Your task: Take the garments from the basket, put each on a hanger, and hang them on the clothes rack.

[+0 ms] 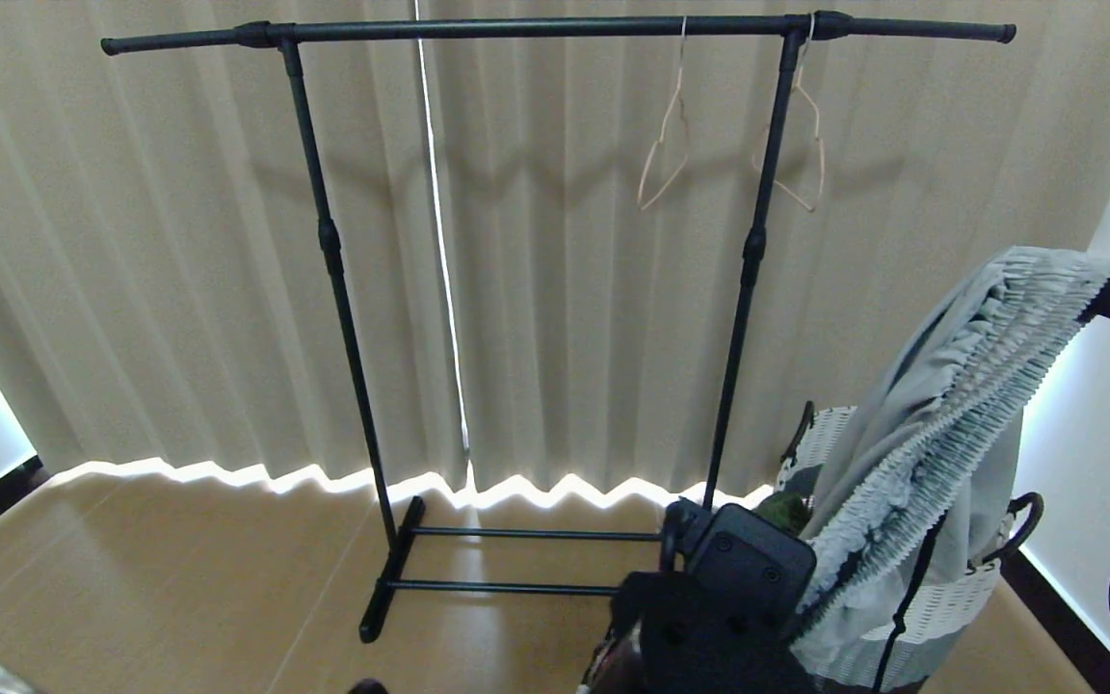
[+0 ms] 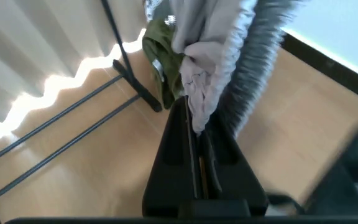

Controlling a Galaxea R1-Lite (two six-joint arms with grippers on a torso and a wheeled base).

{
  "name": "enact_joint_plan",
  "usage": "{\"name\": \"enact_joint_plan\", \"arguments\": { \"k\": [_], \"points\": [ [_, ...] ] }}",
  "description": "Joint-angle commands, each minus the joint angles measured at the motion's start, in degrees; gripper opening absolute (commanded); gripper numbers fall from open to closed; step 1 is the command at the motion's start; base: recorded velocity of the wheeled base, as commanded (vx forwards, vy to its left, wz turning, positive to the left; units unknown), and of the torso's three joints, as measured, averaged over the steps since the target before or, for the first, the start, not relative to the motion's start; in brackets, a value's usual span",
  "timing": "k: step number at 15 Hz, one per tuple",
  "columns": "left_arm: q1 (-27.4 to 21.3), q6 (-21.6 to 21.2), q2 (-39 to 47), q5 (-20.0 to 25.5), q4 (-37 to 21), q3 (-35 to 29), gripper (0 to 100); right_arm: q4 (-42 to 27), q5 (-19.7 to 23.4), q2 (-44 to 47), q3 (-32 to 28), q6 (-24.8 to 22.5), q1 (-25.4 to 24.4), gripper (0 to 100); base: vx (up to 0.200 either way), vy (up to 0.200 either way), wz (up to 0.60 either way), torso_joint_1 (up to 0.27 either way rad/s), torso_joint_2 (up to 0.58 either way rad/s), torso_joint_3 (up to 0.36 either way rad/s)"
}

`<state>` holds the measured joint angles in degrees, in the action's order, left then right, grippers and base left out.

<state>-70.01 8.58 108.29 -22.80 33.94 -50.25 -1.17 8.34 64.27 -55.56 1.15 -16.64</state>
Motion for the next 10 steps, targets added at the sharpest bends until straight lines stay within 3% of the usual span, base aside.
{"name": "enact_joint_plan", "arguments": {
  "k": [1, 5, 10],
  "points": [
    [2.77, -6.12, -16.62, 4.6, -1.42, 7.01, 0, 0.29, 0.19, 4.64, -2.18, 0.0, -2.34, 0, 0.0, 0.0, 0.0, 0.0, 0.0, 0.0],
    [10.77, -12.54, -26.37, 5.22, -8.45, 3.4, 0, 1.08, 0.19, 9.12, -7.98, 0.0, -6.74, 0, 0.0, 0.0, 0.0, 0.0, 0.0, 0.0],
    [20.97, -13.86, -31.3, 9.0, -17.77, -10.04, 0, 10.31, 0.19, 14.92, -13.34, 0.0, -7.88, 0, 0.0, 0.0, 0.0, 0.0, 0.0, 0.0]
  ]
}}
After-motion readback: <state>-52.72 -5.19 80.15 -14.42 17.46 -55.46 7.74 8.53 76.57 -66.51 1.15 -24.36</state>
